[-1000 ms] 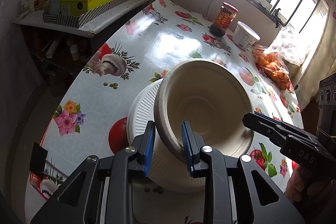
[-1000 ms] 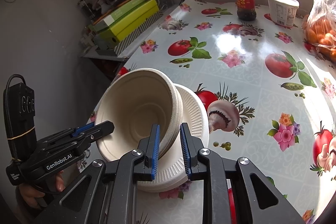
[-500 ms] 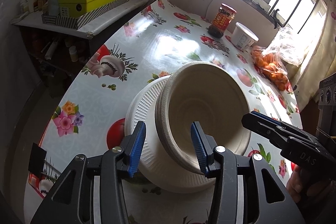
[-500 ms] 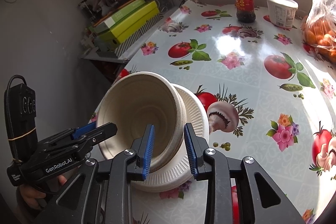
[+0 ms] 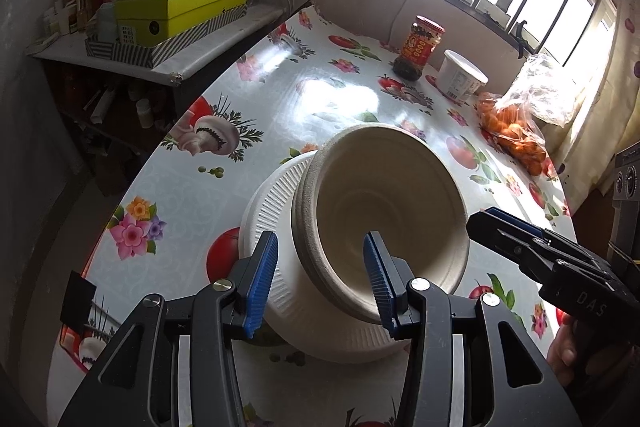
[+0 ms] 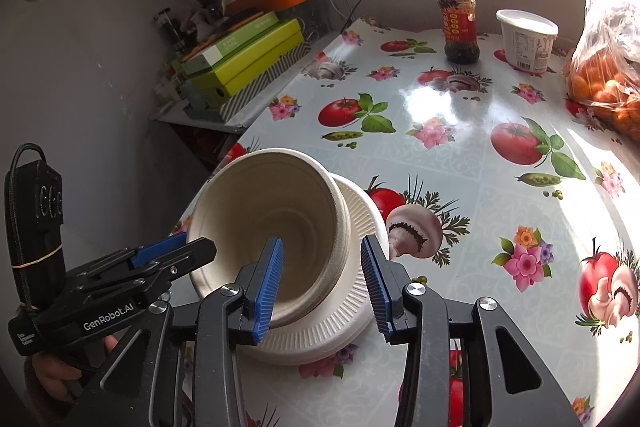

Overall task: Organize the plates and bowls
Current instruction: 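Withdraw the open right gripper from the bowls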

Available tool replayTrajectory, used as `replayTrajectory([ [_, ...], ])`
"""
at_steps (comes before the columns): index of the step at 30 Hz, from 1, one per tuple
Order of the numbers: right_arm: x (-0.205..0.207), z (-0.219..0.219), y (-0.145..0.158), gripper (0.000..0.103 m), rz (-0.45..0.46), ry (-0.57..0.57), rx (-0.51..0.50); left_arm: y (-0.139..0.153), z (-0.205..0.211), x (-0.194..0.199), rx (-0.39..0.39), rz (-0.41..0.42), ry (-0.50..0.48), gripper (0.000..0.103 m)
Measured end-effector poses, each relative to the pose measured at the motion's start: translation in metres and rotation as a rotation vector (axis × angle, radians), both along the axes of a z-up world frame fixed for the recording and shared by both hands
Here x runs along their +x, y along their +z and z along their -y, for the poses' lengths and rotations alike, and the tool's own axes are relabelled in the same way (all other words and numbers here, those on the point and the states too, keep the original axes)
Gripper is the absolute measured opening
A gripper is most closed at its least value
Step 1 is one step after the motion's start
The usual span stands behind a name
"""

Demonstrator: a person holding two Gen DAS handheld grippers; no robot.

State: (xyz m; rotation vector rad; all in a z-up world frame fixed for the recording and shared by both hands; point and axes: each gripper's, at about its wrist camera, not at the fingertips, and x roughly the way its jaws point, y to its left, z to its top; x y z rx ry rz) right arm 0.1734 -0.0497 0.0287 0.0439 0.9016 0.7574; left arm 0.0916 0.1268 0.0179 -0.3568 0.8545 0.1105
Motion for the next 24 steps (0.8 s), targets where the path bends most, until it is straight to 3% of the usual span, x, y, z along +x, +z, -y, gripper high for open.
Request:
replayTrajectory([
  [12,-0.024,0.011,0.004,0.042,0.083,-0.001,-0.014,0.004,0.016,-0.019,0.027,0.031,0.002,0.046],
  [18,-0.036,0.023,0.006,0.042,0.120,-0.012,-0.003,0.005,0.028,-0.031,0.062,0.051,0.006,0.046],
  [22,-0.045,0.033,0.003,0.043,0.130,-0.027,0.000,0.005,0.042,-0.041,0.133,0.064,0.004,0.046],
  [24,-0.049,0.036,0.001,0.046,0.138,-0.032,-0.005,0.003,0.045,-0.046,0.125,0.063,-0.004,0.046],
])
